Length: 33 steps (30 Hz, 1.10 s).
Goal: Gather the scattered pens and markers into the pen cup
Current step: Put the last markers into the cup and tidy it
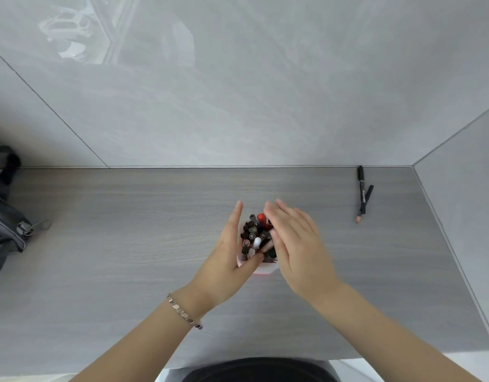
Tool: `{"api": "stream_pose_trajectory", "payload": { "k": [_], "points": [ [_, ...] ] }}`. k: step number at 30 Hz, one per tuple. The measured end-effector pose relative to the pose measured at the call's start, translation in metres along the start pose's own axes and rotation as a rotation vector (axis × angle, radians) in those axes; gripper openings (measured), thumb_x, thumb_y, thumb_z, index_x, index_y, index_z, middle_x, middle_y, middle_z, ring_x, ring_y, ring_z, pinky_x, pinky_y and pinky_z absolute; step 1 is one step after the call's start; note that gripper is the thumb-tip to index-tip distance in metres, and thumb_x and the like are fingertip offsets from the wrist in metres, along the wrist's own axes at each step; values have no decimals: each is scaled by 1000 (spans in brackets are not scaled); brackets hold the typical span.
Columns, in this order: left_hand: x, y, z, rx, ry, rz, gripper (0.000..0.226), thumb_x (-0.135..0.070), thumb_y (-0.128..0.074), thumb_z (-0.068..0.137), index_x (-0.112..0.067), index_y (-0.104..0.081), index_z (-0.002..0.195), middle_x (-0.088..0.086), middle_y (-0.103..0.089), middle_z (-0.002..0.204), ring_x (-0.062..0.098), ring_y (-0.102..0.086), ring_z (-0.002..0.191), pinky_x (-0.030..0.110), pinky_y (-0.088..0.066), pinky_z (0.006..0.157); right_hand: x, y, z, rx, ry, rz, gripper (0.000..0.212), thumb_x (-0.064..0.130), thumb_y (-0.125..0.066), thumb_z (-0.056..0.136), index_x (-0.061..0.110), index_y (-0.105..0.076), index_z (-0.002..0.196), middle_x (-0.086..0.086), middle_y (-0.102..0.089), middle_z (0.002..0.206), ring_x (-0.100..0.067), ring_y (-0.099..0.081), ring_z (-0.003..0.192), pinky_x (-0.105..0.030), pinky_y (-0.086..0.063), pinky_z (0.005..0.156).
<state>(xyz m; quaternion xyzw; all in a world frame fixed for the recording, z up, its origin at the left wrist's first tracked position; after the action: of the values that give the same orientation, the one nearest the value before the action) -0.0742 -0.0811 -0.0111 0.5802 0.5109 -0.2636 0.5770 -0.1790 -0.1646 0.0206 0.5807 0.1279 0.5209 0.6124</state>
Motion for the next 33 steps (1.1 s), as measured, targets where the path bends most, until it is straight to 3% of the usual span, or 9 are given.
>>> {"api": "stream_pose_trajectory", "payload": {
  "k": [5,9,13,16,19,23,30,31,33],
  "points": [
    [2,-5,-9,32,-23,61,82,-21,-54,89,-30,8,140,-30,-14,141,-21,-16,127,-2,-19,100,2,-14,-2,203,-37,-169,65,47,-4,96,12,-42,134,-4,-42,146,-16,-19,137,-43,-15,108],
    [-6,-8,-2,58,-80,129,102,-40,-65,75,-33,13,139,-16,-12,152,4,-14,140,23,-22,114,2,-10,-10,429,-55,84,89,70,9,77,17,-8,146,12,7,152,-2,14,140,-30,9,116],
    [-7,-3,12,50,-74,244,107,-51,-74,60,-52,10,126,-6,-19,151,13,-17,141,40,-23,115,-45,24,-5,60,-300,371,51,44,-35,93,12,-45,132,9,-40,138,-5,-32,132,-9,-16,111],
    [-9,0,19,48,-30,246,107,-57,-74,51,-51,0,128,-22,-32,130,7,-35,128,25,-29,106,-128,34,5,-56,-703,278,27,15,-52,91,7,-56,117,-8,-64,113,-26,-58,108,-27,-39,95],
    [-12,3,21,33,1,239,108,-40,-83,54,-38,-14,137,-39,-29,114,-3,-36,117,15,-28,94,-200,40,13,-34,-986,130,26,9,-51,90,-3,-55,112,-24,-64,108,-35,-60,90,-34,-43,75],
    [-16,5,23,42,19,253,109,-59,-76,42,-41,-20,134,-46,-25,109,-5,-39,114,17,-32,91,-245,27,26,54,-1090,11,16,14,-54,88,-1,-53,81,-23,-63,90,-40,-60,96,-34,-39,68],
    [-17,5,21,35,10,196,90,-67,-66,39,-63,-16,113,-44,-32,112,-3,-43,116,16,-35,91,-259,3,27,254,-1173,-68,28,6,-43,91,-10,-48,113,-29,-61,110,-42,-60,105,-40,-50,86],
    [-16,5,21,37,12,190,90,-68,-66,39,-64,-16,113,-44,-33,113,-3,-43,117,17,-35,92,-251,5,27,230,-1174,49,26,7,-41,92,-9,-48,111,-28,-60,100,-42,-61,98,-39,-54,80],
    [-15,5,21,47,4,188,96,-73,-66,35,-65,-13,114,-43,-30,115,-3,-41,118,19,-36,95,-221,13,26,162,-1151,354,15,9,-35,95,1,-45,103,-15,-53,75,-31,-59,64,-26,-54,45]
  ]
}}
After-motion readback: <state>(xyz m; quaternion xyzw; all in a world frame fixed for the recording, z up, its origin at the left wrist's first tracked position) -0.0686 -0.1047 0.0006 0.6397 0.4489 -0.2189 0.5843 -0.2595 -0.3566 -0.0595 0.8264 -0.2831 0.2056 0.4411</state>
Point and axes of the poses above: each hand's wrist, its own z-axis towards the middle knuckle, its own y-axis out of the back of the hand, x = y × z, the point moved 4 cm from there along z, towards the middle knuckle
